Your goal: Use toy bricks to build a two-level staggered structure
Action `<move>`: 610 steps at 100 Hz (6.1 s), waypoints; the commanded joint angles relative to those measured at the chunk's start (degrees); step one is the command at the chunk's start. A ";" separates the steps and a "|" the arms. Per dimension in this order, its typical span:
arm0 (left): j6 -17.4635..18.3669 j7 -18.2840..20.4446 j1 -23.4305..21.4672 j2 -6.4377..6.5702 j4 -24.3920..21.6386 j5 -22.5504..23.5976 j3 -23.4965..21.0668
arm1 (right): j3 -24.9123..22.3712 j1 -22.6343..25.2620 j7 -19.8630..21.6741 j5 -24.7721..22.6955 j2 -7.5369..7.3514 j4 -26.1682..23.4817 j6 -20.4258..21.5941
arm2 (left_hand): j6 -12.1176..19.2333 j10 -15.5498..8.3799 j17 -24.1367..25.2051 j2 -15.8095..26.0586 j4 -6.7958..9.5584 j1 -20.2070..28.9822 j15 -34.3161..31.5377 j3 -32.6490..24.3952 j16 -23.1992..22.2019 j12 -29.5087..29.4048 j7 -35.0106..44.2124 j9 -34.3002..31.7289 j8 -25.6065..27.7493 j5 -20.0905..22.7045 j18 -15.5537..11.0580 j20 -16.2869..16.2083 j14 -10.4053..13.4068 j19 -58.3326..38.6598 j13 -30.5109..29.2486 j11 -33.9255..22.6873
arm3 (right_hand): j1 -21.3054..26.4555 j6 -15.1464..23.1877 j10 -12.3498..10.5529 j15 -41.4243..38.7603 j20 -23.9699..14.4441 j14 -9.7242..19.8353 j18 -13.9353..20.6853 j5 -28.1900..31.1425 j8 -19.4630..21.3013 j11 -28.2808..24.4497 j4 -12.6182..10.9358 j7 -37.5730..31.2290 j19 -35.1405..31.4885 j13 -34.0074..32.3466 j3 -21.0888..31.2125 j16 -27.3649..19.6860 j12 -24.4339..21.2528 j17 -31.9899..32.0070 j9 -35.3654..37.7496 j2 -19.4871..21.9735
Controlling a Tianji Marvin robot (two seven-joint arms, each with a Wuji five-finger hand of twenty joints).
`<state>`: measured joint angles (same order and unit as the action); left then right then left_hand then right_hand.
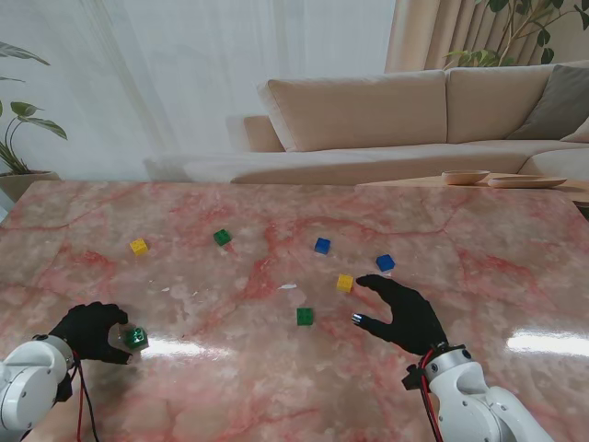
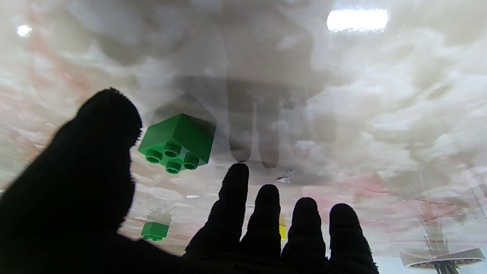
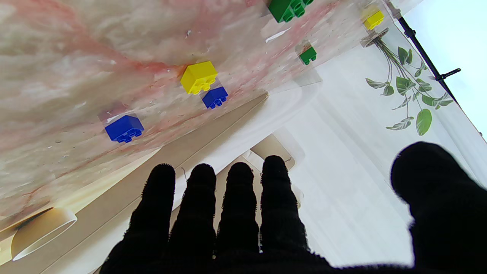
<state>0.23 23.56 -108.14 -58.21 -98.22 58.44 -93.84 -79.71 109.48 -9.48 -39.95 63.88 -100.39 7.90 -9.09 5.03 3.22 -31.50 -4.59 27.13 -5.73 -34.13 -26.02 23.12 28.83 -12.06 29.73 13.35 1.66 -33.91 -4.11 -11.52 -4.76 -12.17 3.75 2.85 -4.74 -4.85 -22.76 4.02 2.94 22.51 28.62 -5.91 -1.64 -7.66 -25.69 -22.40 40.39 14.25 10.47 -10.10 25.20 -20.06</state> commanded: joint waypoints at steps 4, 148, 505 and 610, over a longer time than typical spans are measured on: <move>0.98 -1.43 -0.02 -0.28 1.28 -0.22 0.64 | -0.09 0.64 0.65 0.05 0.02 0.23 -0.20 | 2.19 -0.96 0.61 -2.96 -1.94 -2.59 -0.75 -3.29 -1.11 1.49 2.10 1.59 1.48 -2.20 -0.22 -1.20 -1.04 2.27 2.08 -1.83 | 0.83 1.09 -0.76 -0.17 0.82 2.03 0.24 0.05 0.53 0.07 1.46 -0.37 -0.59 -0.94 0.07 0.96 0.79 0.54 0.12 0.06; 2.18 -12.45 2.18 -0.88 7.17 1.66 5.11 | -0.58 1.58 1.41 -0.39 -0.14 -0.56 -0.35 | 21.23 -4.49 -0.77 -2.13 -5.94 11.48 -9.14 -13.34 -3.49 3.11 30.76 -10.78 14.91 15.76 0.27 3.13 -0.43 -11.25 -5.84 -9.25 | 0.61 1.37 -0.79 -0.34 0.78 1.90 0.29 0.17 0.41 -0.19 2.43 -0.64 -0.81 -1.32 2.63 1.09 0.78 0.29 0.29 -0.20; -0.52 -30.17 38.86 -7.33 28.85 -18.47 57.47 | -0.73 -0.08 3.40 1.79 -0.25 0.50 0.17 | 17.91 -4.86 -0.33 -1.77 -5.73 3.60 -9.23 -10.62 -4.30 3.82 28.79 -13.65 14.62 15.66 0.89 4.94 -0.50 -14.53 -7.83 -9.31 | 1.16 1.17 -0.62 -0.41 1.00 1.93 0.42 0.65 0.17 -0.45 2.80 -1.28 -0.98 -1.36 3.04 1.04 0.64 0.17 0.21 0.18; -0.15 -29.95 38.81 -7.21 28.95 -18.26 57.93 | -0.56 -0.38 3.65 2.01 -0.31 1.02 0.61 | 14.22 -4.55 -0.17 -3.30 -2.94 -1.24 -9.30 -14.04 -4.41 4.05 26.24 -11.53 18.16 7.77 0.64 3.90 -0.79 -12.49 -6.82 -9.65 | 1.27 1.02 -0.57 -0.45 0.89 1.92 0.39 0.56 0.10 -0.45 2.83 -1.25 -1.18 -1.47 3.06 1.01 0.58 -0.01 0.18 0.14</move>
<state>0.25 -6.80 -68.55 -65.49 -69.88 40.21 -36.25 -80.33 108.77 -6.65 -38.17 63.57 -99.74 8.55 5.97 -0.36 1.96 -33.87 -9.17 27.81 -14.67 -47.91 -29.75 26.23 55.43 -21.95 47.42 22.60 2.13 -29.07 -4.15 -26.27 -11.56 -19.66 3.75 3.39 -4.74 -5.36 -22.76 4.47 2.94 22.55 28.62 -6.13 -1.64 -8.42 -25.81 -22.93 42.45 14.25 10.49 -10.26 25.25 -20.06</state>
